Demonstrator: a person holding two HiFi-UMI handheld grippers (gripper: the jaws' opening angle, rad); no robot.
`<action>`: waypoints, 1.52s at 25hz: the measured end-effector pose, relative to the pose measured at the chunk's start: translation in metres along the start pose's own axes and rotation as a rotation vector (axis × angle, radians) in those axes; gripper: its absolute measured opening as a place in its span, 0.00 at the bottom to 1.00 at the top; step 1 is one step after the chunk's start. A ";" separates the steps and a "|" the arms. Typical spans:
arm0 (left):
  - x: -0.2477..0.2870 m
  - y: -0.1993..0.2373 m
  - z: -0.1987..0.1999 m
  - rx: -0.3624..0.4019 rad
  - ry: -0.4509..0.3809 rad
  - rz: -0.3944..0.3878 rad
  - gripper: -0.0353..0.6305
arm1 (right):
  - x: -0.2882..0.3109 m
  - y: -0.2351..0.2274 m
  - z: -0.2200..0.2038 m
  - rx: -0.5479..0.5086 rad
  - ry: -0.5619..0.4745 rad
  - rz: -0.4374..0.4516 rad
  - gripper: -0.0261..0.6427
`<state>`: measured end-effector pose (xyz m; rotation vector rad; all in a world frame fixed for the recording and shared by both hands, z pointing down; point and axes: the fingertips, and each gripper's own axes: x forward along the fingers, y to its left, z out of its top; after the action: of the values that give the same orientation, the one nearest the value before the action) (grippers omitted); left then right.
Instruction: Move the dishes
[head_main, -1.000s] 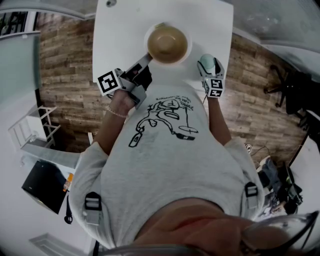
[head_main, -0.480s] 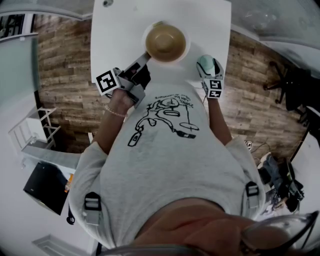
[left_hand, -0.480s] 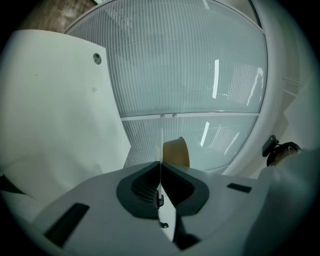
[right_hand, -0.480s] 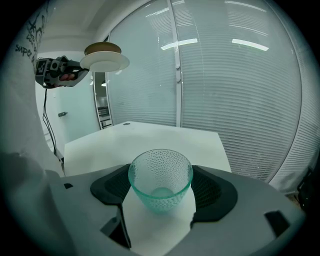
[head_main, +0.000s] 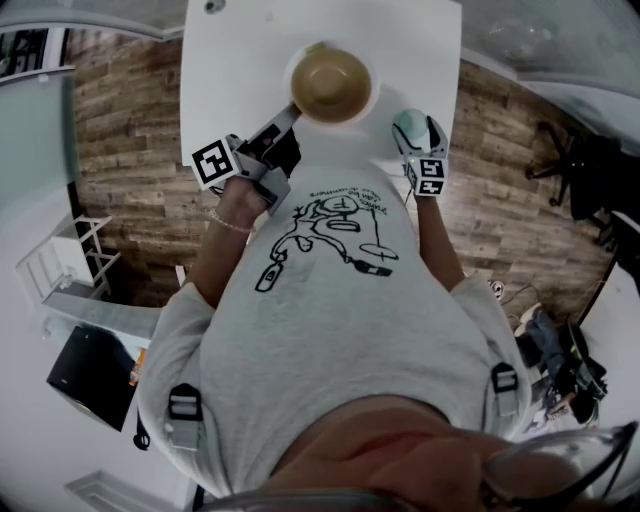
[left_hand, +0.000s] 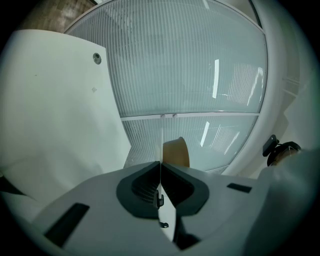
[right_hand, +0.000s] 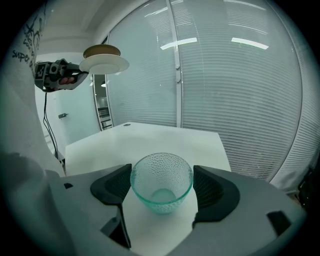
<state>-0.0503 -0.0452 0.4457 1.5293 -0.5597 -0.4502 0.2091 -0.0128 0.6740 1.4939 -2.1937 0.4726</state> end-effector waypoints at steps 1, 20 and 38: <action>0.000 0.000 0.000 0.001 0.000 -0.001 0.06 | -0.002 0.000 0.005 -0.007 -0.009 -0.005 0.60; 0.000 0.003 0.000 -0.002 0.000 -0.013 0.06 | -0.087 0.007 0.209 -0.032 -0.287 -0.007 0.54; 0.001 0.005 0.001 -0.002 -0.003 -0.023 0.06 | -0.148 0.041 0.332 -0.093 -0.440 0.002 0.45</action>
<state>-0.0506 -0.0465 0.4504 1.5345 -0.5446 -0.4707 0.1629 -0.0522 0.3135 1.6667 -2.5027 0.0368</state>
